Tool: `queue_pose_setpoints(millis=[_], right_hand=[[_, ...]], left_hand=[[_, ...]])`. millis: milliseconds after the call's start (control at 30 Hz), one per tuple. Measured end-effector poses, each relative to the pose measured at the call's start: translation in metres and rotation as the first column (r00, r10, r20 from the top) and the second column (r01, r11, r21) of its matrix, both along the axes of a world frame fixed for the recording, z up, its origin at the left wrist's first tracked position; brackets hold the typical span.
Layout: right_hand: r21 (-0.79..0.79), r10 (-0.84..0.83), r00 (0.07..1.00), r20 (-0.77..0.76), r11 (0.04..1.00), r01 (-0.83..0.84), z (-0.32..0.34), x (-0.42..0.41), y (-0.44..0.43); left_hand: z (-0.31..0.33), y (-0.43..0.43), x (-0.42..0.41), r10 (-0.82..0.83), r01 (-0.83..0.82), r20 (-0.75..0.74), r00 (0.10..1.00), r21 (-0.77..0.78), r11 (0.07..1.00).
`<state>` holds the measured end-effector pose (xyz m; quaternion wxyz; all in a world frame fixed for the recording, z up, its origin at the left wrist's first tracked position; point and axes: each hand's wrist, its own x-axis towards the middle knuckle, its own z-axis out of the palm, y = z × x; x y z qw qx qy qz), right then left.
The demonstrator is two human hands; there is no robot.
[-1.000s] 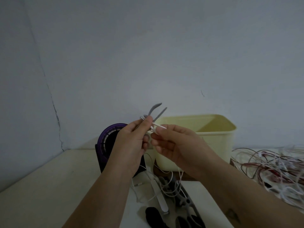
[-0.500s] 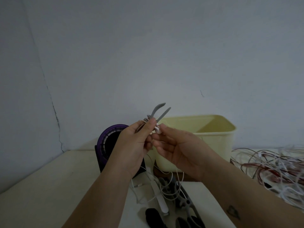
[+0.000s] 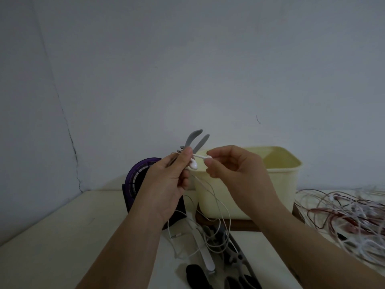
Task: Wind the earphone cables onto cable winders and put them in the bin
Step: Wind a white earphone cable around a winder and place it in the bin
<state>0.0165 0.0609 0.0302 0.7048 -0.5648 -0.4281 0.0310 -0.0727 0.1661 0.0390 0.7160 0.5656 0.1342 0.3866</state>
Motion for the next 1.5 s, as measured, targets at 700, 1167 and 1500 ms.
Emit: queue_pose_setpoints(millis=[700,1167,1500], right_hand=[[0.098,0.352,0.848,-0.395,0.935,-0.342,-0.003,-0.008,0.004],[0.218,0.421,0.806,-0.416,0.907,-0.361,0.001,-0.003,0.003],[0.241,0.422,0.789,-0.446,0.906,-0.348,0.003,0.004,0.001]], left_hand=[[-0.004,-0.012,0.006,0.090,-0.087,-0.021,0.996,0.122,0.989],[-0.006,-0.019,0.006,0.192,-0.178,-0.011,0.981,0.322,0.930],[-0.005,-0.016,0.005,0.127,-0.109,-0.042,0.991,0.293,0.950]])
